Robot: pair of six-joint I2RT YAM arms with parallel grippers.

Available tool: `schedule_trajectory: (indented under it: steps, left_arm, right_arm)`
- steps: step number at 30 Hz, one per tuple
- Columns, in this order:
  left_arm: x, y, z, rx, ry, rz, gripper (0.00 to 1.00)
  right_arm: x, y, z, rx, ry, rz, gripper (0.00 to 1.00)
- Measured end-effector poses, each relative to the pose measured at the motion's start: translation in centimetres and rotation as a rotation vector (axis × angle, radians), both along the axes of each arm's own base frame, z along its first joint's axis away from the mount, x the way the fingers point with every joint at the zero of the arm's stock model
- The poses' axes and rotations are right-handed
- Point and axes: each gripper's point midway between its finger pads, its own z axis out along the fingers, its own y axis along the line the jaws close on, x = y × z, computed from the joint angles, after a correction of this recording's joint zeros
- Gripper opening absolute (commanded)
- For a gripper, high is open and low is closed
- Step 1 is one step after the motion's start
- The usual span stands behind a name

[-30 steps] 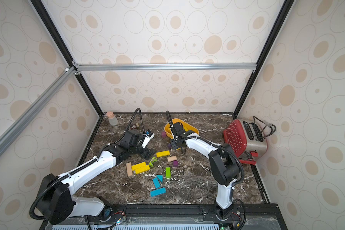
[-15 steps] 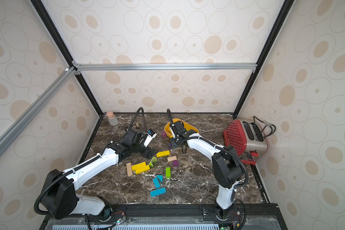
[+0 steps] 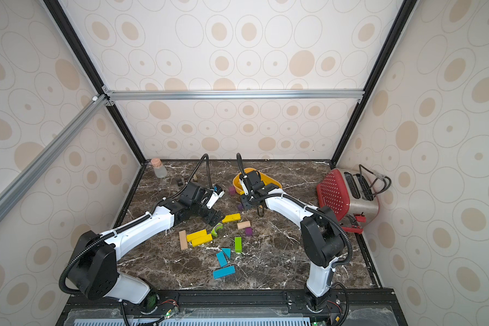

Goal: Pick out the yellow building blocks
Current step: Place the building block in the storage box.

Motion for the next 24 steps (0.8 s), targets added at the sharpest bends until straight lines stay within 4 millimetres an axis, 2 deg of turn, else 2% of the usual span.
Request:
schedule_trajectory:
  steps: [7, 12, 15, 18, 24]
  left_arm:
    - [2.3, -1.3, 0.8, -0.01, -0.022, 0.004, 0.89]
    - [5.0, -2.7, 1.4, -0.015, -0.052, 0.015, 0.89]
    - [7.3, -3.9, 2.3, -0.03, -0.084, 0.02, 0.89]
    - [9.0, -5.0, 2.6, -0.053, -0.108, 0.025, 0.89]
    - [10.2, -5.7, 0.4, -0.067, -0.076, 0.039, 0.89]
  right_arm:
    - [3.1, 0.6, 3.0, -0.009, -0.103, 0.006, 0.11]
    - [6.8, -0.4, 3.4, 0.0, -0.12, -0.028, 0.12]
    - [9.3, -1.7, 2.6, -0.01, -0.118, -0.059, 0.12]
    - [11.0, -2.9, 0.8, -0.035, -0.096, -0.078, 0.12]
    - [13.1, -3.7, -2.9, -0.096, -0.044, -0.064, 0.14]
